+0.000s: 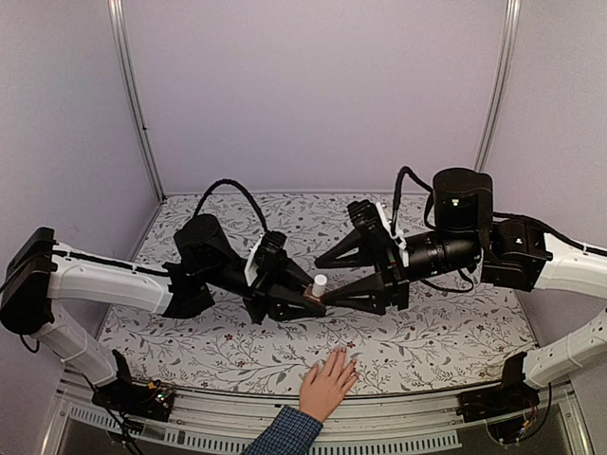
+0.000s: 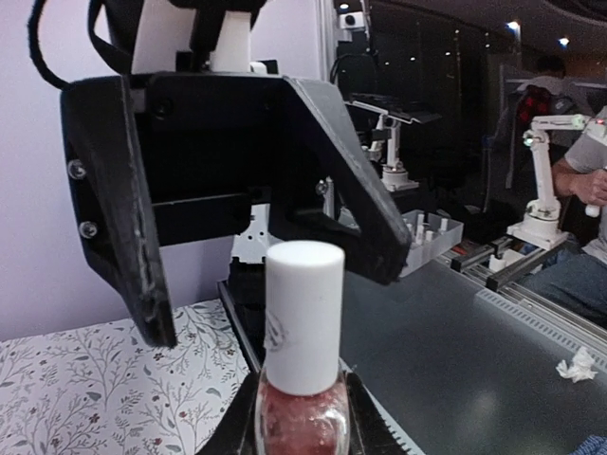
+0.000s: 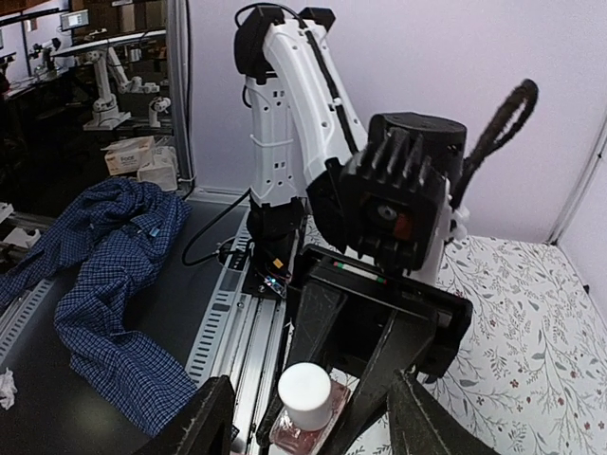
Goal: Paint the nails
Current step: Screw the nail polish bottle.
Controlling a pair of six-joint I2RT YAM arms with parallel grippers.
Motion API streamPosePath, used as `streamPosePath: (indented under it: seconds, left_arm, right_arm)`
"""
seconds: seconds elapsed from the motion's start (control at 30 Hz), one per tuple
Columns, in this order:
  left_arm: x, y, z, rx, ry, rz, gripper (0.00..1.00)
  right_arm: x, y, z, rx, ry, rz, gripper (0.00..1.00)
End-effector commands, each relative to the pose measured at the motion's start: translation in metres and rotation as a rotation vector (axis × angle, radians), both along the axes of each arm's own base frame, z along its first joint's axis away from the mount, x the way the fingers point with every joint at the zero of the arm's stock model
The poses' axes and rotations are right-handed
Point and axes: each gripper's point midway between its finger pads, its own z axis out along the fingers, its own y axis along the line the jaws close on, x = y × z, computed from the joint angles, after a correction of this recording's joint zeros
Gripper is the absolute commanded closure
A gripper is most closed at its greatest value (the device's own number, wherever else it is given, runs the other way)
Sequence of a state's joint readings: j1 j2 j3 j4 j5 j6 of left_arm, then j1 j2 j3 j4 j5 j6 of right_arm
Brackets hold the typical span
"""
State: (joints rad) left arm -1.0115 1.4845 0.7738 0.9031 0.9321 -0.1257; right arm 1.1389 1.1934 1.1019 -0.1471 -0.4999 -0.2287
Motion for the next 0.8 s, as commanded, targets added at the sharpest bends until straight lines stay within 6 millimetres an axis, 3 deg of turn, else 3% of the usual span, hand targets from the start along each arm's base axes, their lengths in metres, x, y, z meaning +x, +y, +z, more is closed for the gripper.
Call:
streamPosePath:
  seconds: [0.0,0.37,0.6,0.77]
  left_arm:
    - [-0.021,0.001,0.002,0.010,-0.007,-0.172,1.00]
    - [-0.025,-0.006,-0.001,0.028,0.004,-0.224,1.00]
    - [-0.021,-0.006,-0.001,0.024,0.005,-0.191,1.00]
    - [-0.002,-0.008,0.005,0.002,0.015,-0.075,1.00]
  right_arm:
    - [-0.024,0.002,0.011,0.015,-0.030,0.159,0.44]
    - [-0.029,0.012,-0.001,-0.036,-0.008,0.230,0.65]
    - [-0.030,0.011,-0.003,-0.043,-0.002,0.236,0.99]
    - [-0.029,0.013,-0.008,-0.055,0.012,0.232,1.00]
